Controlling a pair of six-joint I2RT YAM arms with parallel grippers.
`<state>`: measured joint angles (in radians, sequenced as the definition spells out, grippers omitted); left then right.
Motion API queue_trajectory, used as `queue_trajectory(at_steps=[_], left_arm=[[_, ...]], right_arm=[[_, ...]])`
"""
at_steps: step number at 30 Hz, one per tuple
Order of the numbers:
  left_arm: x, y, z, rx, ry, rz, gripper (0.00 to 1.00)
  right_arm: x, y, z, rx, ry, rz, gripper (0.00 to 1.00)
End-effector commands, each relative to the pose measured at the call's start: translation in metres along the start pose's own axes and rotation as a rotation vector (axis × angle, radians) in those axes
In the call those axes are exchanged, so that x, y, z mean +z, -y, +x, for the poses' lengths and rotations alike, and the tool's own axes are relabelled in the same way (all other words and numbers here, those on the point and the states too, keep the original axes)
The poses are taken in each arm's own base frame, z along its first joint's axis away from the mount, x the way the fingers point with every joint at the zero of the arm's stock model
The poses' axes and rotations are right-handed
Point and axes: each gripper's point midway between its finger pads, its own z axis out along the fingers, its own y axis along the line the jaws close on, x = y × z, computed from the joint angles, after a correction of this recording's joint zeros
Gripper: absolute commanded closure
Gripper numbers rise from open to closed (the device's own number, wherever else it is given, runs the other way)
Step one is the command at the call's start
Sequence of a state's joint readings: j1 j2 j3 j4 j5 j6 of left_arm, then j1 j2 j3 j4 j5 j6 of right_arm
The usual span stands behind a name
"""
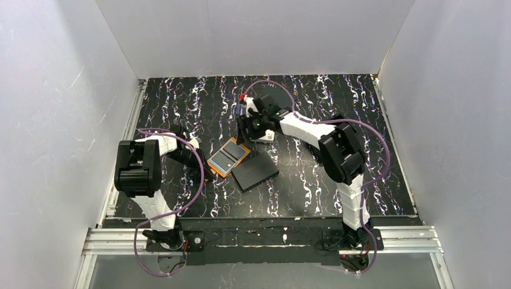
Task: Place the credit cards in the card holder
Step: Close the card holder at the center of the board.
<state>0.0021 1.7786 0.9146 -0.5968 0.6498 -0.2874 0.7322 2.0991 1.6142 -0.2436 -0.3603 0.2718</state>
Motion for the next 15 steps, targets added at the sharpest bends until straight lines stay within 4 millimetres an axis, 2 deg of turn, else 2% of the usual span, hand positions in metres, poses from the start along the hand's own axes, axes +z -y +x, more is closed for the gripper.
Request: queue_trajectory(at_steps=[1, 7, 15], left_arm=[[-0.004, -0.005, -0.001, 0.018, 0.001, -0.050, 0.88], [-0.004, -0.005, -0.002, 0.017, 0.003, -0.049, 0.89], [-0.004, -0.003, -0.002, 0.016, 0.007, -0.040, 0.90]], right_arm=[[-0.015, 0.016, 0.012, -0.028, -0.073, -0.004, 0.33], [-0.005, 0.031, 0.028, 0.038, -0.086, 0.033, 0.29], [0.012, 0.033, 0.045, 0.171, -0.060, 0.000, 0.28]])
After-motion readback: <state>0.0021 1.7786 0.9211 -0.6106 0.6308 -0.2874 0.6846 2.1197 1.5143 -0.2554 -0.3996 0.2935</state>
